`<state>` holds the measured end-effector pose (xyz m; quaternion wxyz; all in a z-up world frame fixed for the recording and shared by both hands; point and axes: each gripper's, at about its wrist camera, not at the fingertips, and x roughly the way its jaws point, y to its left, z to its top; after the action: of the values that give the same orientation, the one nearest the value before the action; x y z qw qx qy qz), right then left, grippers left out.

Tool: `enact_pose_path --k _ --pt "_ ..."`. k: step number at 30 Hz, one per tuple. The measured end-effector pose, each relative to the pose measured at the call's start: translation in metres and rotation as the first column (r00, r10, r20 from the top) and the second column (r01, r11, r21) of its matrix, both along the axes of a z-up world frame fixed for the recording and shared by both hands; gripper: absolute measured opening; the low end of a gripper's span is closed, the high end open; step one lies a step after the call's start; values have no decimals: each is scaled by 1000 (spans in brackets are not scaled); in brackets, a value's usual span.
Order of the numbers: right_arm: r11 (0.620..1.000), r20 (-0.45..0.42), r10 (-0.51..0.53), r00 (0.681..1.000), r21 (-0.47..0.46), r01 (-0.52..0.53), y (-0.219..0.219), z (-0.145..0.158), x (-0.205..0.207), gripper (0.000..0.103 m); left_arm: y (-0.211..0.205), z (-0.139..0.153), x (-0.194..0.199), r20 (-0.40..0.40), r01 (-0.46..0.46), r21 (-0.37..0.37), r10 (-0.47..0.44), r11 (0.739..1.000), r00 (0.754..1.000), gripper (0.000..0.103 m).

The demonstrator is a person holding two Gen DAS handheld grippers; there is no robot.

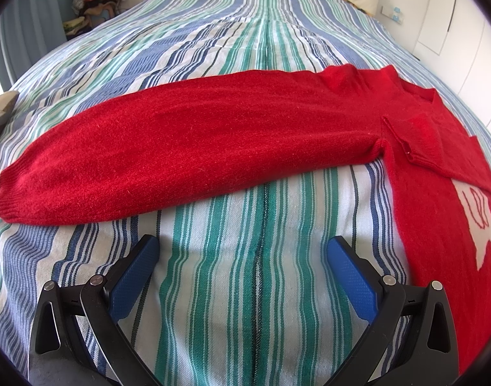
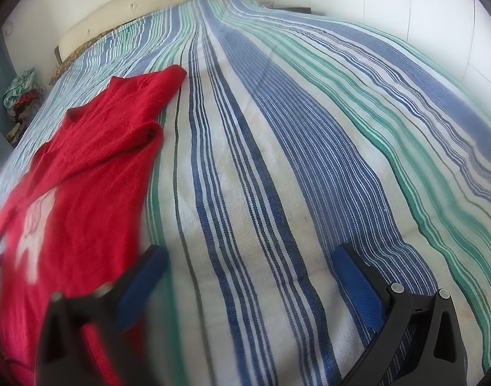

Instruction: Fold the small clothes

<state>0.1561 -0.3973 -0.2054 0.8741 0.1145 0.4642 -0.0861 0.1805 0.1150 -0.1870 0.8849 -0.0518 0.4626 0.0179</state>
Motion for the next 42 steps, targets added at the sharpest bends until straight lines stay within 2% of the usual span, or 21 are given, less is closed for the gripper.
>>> enact_pose_path --k 4,8,12,19,22,24,27,30,32,35,36,37,40,42 --pt "1000 -3 2 1000 -14 -2 2 -2 2 103 0 -1 0 4 0 -2 0 1000 1000 103" --pt "1000 1 1 1000 -13 -1 3 -2 2 103 7 0 1 -3 -1 -50 0 999 1000 103" --pt "1000 1 2 1000 -19 -2 3 -3 2 103 5 2 1 -46 0 -43 -2 999 999 103" --pt "1000 6 2 1000 -15 -2 3 -3 2 103 9 9 -9 -128 -2 -84 -9 996 992 103" --pt "1000 6 2 1000 -15 -2 3 -3 2 103 13 20 -23 -136 -5 -143 -15 990 991 102" --pt "1000 6 2 1000 -15 -2 3 -3 2 103 20 28 -35 -121 -5 -211 -21 978 992 102" --pt "1000 6 3 1000 -16 -2 3 -3 2 103 41 43 -45 -86 -13 -327 -16 945 996 102" --pt "1000 6 3 1000 -16 -2 3 -3 2 103 83 59 -43 -48 -84 -427 70 900 996 102" --pt "1000 6 2 1000 -16 -2 3 -3 2 103 124 64 -41 -42 -181 -504 185 845 982 102" --pt "1000 6 2 1000 -17 -2 3 -4 2 103 178 57 -40 -93 -333 -590 347 736 933 101" --pt "1000 6 2 1000 -17 -2 3 -4 2 103 190 53 -38 -111 -358 -607 371 709 922 101" --pt "1000 6 2 1000 -17 -2 3 -4 2 103 199 48 -36 -126 -376 -614 384 694 915 100" --pt "1000 5 3 1000 -18 -3 3 -4 2 103 211 33 -32 -176 -439 -588 423 679 889 95" --pt "1000 6 3 1000 -18 -3 3 -4 2 103 217 22 -32 -212 -497 -568 467 655 858 89"
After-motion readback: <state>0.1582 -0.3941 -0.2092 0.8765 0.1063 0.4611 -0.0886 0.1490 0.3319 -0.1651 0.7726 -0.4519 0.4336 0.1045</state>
